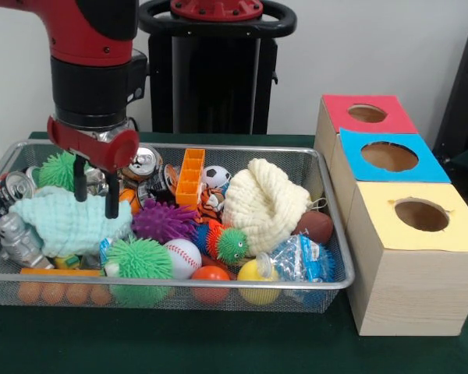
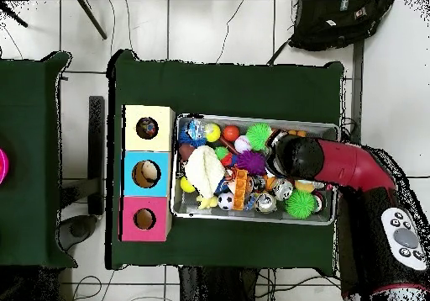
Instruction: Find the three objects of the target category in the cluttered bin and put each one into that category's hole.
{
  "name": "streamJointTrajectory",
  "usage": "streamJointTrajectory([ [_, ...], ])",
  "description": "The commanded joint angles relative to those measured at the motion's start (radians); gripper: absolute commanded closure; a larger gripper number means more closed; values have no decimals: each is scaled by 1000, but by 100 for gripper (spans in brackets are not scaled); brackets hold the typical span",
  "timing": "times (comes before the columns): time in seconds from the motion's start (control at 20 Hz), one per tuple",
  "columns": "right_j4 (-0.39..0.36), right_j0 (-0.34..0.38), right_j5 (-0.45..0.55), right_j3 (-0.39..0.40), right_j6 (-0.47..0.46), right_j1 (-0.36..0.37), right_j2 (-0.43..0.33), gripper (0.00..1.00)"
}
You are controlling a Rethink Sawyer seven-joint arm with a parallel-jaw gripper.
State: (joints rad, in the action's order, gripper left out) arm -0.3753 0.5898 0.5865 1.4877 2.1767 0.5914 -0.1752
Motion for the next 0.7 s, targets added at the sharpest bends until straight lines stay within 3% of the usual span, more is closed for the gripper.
streamJointTrajectory([
  [0.05,-87,23,-43,38,-151,-73,-73,0],
  [0.7,-172,2,-110,5,-86,-182,-29,0],
])
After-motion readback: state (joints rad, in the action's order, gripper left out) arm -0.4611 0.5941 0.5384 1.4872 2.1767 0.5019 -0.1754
